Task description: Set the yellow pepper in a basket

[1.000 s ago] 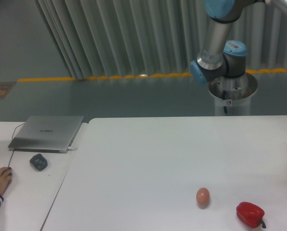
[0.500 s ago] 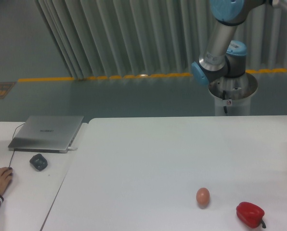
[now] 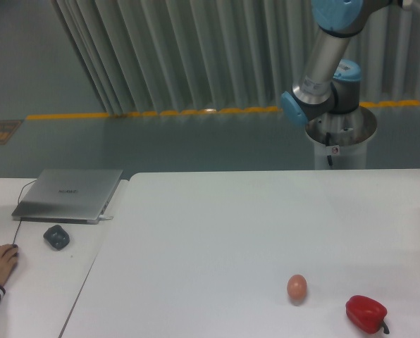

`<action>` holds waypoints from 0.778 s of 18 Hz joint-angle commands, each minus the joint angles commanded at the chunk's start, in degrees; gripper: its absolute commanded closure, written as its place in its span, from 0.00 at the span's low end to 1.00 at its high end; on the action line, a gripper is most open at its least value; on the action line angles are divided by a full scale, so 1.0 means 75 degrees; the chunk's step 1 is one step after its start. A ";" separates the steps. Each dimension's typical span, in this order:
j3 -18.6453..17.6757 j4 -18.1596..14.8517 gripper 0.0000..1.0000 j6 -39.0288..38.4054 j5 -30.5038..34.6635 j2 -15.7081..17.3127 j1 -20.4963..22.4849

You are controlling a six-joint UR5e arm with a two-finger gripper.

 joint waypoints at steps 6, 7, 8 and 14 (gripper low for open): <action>-0.0058 -0.0035 0.00 -0.0973 0.0047 0.0211 -0.0691; -0.0105 -0.0035 0.00 -0.1066 0.0070 0.0269 -0.0750; -0.0117 -0.0035 0.00 -0.1195 0.0070 0.0293 -0.0844; -0.0549 -0.0012 0.00 -0.1899 0.0082 0.0445 -0.1465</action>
